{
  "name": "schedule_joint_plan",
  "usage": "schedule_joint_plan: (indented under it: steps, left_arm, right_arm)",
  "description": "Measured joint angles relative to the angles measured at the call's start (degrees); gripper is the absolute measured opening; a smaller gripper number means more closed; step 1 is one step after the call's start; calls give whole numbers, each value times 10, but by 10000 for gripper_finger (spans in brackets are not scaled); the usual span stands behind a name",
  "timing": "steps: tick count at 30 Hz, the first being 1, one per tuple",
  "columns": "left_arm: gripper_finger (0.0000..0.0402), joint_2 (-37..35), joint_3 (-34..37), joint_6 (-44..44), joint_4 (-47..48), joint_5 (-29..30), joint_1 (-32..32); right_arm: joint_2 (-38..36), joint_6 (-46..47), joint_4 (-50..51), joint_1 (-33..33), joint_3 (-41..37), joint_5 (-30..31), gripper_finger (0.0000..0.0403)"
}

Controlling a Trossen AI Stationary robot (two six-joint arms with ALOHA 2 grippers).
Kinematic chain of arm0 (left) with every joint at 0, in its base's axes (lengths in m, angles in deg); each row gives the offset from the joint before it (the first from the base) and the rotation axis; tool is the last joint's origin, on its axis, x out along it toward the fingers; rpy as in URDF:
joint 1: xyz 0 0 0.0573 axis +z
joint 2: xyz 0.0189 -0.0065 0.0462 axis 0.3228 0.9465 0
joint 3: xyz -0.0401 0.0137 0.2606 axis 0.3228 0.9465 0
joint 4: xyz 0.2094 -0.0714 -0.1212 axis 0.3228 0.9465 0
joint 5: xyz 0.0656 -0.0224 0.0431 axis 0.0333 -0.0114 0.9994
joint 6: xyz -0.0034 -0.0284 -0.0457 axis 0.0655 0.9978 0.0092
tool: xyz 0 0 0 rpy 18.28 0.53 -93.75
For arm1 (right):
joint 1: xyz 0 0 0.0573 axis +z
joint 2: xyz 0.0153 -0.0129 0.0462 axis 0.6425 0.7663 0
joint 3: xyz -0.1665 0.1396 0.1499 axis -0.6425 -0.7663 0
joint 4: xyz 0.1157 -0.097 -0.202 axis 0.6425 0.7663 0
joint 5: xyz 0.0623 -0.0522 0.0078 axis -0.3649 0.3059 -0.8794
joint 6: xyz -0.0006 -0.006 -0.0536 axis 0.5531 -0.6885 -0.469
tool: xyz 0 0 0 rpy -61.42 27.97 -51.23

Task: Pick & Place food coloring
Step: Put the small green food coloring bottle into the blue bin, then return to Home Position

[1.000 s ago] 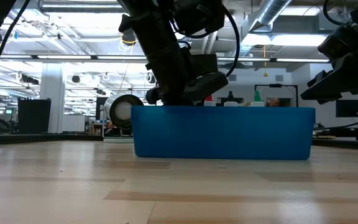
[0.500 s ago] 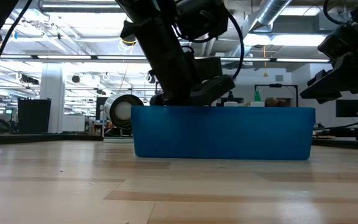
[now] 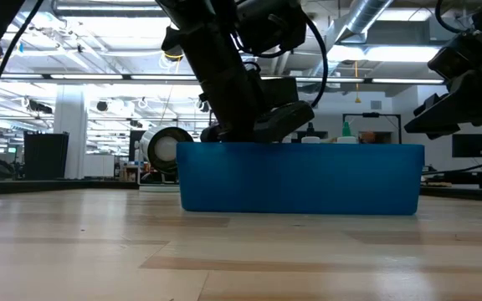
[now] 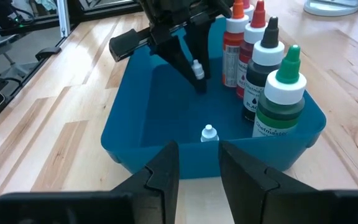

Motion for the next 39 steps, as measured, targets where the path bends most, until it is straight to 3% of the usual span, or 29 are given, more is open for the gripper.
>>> schedule_joint_plan:
  steps: [4,15,20,27,39]
  left_arm:
    - [85,0,0,-7,0,-3,0]
    - [170,-4,1,-2,8,-13,2]
    - [175,-26,3,-4,41,14,5]
    - [175,-69,3,-2,44,8,6]
    - [175,-204,2,1,44,15,0]
  right_arm:
    - [0,0,0,0,0,0,102]
    - [0,0,0,0,0,0,102]
    - [0,0,-1,0,0,0,102]
    - [0,0,-5,0,0,0,102]
    - [0,19,-5,0,0,0,102]
